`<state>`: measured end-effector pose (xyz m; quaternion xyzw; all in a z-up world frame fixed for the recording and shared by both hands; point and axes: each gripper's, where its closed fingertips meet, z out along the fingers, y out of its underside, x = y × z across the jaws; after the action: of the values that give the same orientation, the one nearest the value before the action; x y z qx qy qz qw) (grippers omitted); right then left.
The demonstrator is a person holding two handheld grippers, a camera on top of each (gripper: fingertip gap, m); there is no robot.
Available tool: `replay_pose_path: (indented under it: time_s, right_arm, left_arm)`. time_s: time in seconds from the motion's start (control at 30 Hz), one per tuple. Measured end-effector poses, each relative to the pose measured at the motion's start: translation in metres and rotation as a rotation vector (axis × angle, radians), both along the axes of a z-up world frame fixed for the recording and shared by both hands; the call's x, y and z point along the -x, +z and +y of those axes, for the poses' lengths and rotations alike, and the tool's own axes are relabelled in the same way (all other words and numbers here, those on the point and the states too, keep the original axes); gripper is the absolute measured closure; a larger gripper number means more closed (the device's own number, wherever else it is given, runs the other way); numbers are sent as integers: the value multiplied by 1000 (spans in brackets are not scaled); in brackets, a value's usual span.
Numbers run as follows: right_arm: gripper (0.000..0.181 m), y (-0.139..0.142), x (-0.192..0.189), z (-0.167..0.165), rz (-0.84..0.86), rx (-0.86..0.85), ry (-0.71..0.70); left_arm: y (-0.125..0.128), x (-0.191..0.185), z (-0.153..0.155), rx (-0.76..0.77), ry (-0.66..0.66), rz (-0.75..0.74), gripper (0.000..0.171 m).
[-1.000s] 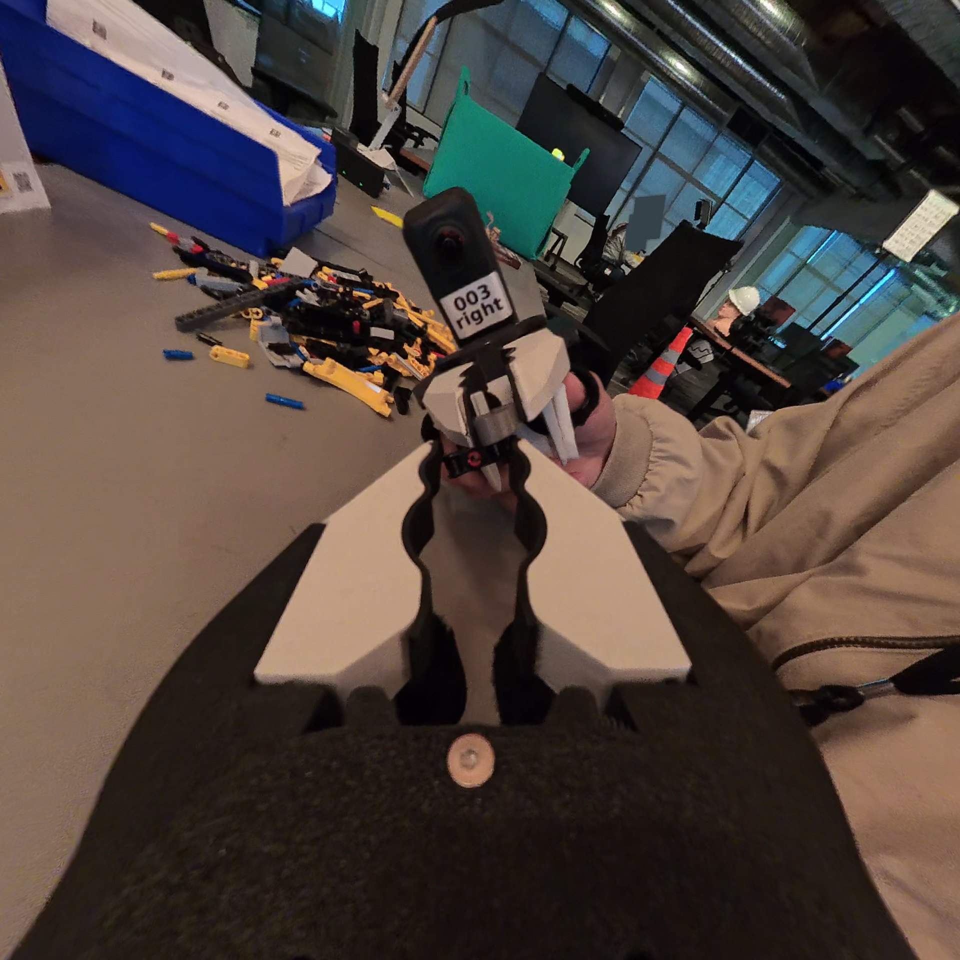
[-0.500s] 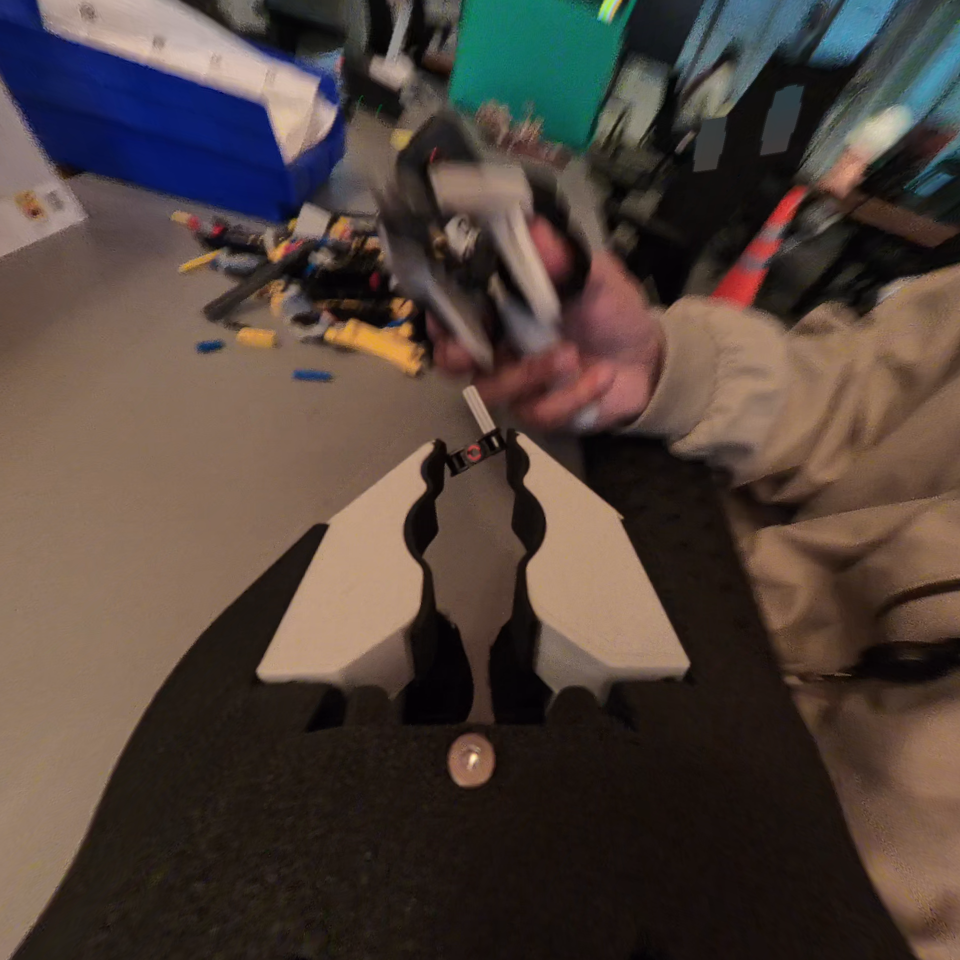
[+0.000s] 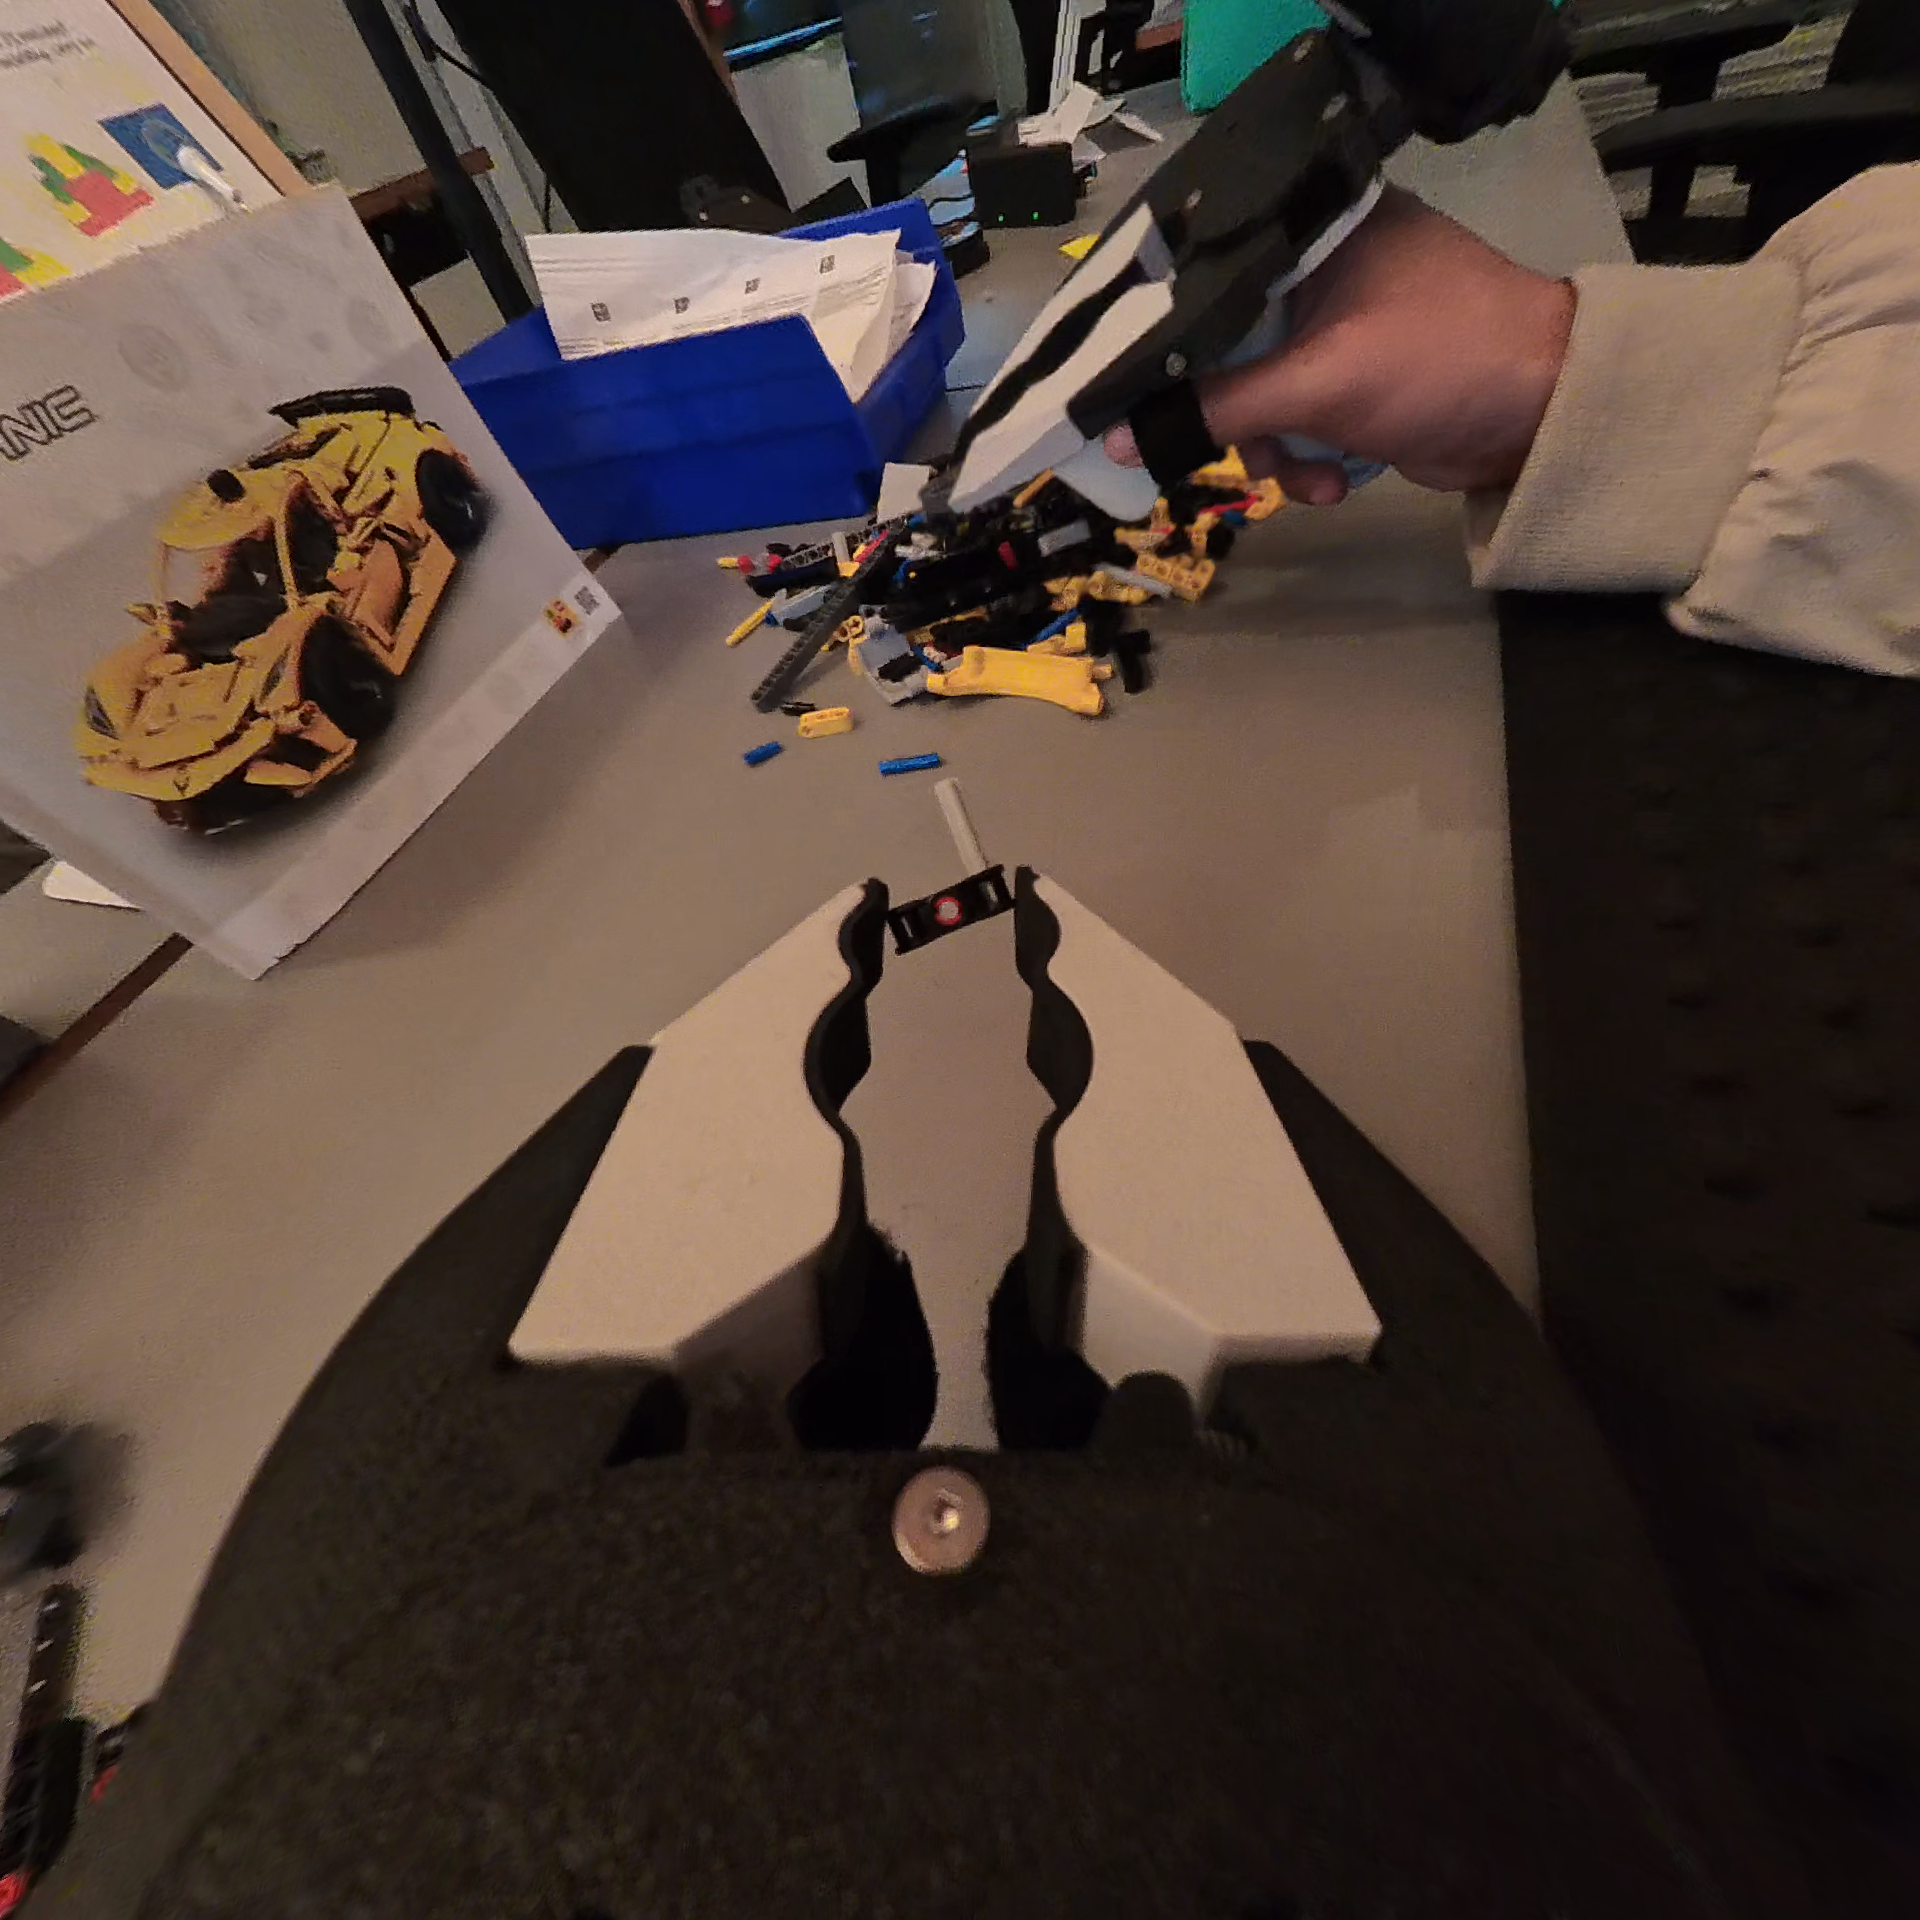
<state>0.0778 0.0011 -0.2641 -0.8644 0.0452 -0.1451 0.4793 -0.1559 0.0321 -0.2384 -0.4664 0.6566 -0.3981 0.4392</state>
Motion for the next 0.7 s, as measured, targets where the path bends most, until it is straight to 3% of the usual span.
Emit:
replay_pose_path:
  time_s: [0.27, 0.37, 0.43, 0.5, 0.6, 0.7]
  right_arm:
    - [167, 17, -19, -12, -371, 6, -66]
    - [166, 1, -31, -16, -239, 39, -134]
    - [144, -12, -38, -19, -107, 61, -171]
    - [139, 0, -29, -16, -66, -5, -146]
    - [147, 20, 48, 7, 157, -131, 106]
    - [145, 34, 175, 21, 660, -197, 535]
  left_arm:
    - [-1, 0, 3, 69, -1, 6, 147]
    - [-1, -1, 6, 44, 10, 0, 147]
    - [-2, -1, 8, -16, 25, -8, 147]
    - [-1, -2, 9, -106, 38, -18, 147]
    - [-2, -2, 12, -286, 63, -34, 147]
    - [-5, -3, 9, -395, 70, -28, 147]
